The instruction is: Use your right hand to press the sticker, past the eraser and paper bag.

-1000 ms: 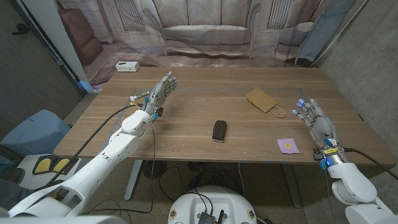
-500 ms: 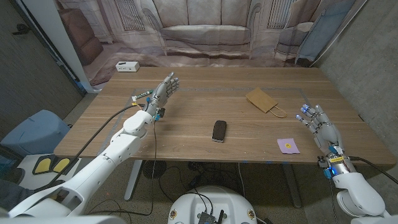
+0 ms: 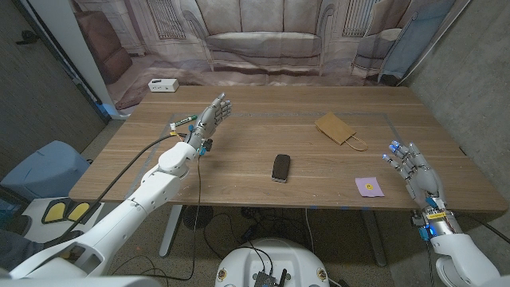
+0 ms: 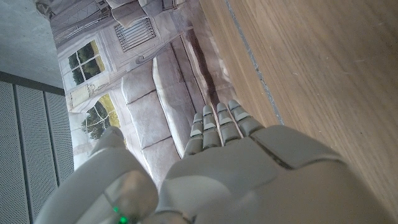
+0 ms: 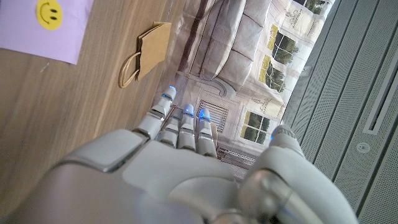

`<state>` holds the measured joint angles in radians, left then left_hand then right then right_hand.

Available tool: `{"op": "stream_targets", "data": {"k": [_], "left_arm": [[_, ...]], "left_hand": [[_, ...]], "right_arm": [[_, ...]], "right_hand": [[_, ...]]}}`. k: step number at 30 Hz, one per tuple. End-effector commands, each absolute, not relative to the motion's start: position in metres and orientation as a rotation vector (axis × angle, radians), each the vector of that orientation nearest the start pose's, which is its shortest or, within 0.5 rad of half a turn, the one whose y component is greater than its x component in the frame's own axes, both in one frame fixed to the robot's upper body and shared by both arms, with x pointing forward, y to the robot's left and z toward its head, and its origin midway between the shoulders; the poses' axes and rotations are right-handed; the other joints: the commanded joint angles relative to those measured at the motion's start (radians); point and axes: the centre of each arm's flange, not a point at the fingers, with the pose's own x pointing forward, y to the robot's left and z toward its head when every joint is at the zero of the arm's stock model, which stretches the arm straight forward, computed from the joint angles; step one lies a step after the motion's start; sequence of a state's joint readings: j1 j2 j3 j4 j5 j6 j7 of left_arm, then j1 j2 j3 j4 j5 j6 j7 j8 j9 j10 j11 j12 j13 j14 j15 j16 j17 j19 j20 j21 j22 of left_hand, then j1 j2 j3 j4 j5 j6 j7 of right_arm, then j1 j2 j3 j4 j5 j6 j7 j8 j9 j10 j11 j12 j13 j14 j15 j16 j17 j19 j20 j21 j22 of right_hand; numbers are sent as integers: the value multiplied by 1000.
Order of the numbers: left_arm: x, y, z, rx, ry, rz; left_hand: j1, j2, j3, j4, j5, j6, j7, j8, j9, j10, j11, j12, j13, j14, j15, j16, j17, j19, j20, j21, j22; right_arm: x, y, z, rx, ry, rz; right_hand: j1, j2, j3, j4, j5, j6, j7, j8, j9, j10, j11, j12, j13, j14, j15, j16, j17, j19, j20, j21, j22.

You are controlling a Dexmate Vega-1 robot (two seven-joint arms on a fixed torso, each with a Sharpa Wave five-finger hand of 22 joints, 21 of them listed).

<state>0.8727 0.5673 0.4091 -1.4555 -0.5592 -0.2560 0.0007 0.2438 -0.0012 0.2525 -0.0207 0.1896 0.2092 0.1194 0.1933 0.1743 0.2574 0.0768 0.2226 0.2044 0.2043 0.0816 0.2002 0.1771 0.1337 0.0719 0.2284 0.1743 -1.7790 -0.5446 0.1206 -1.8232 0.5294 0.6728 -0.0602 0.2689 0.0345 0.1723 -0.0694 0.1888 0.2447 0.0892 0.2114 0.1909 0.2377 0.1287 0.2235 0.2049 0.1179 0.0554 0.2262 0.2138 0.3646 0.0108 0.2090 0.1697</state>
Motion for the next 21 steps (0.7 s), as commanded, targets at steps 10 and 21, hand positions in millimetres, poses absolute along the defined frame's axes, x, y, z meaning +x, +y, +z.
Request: {"op": "stream_targets", "data": {"k": [10,21], "left_arm": [[618,247,-10,122,-628,-284],[616,241,-8,126,-636,-283]], "left_hand": [[3,11,3,-5,-1,19,13,3,5,17,17,7,1,21,4,0,3,15,-5,-3,4],[4,13,3,-9,-1,24,21,3,5,20,20,6,0,25,11,-2,3,23,-32,-5,3]], "right_arm": [[387,-393,-202,19,-746,-47],[383,-395,-211,-88,-742,-79]], "right_hand": [[1,9,-2,-9,2,12,0,2,2,10,-1,3,-1,10,0,2,3,19,1,-2,2],[-1,2,-5,-11,1,9,-3,0,2,8,-5,1,-1,11,0,0,2,21,4,-3,2]]}}
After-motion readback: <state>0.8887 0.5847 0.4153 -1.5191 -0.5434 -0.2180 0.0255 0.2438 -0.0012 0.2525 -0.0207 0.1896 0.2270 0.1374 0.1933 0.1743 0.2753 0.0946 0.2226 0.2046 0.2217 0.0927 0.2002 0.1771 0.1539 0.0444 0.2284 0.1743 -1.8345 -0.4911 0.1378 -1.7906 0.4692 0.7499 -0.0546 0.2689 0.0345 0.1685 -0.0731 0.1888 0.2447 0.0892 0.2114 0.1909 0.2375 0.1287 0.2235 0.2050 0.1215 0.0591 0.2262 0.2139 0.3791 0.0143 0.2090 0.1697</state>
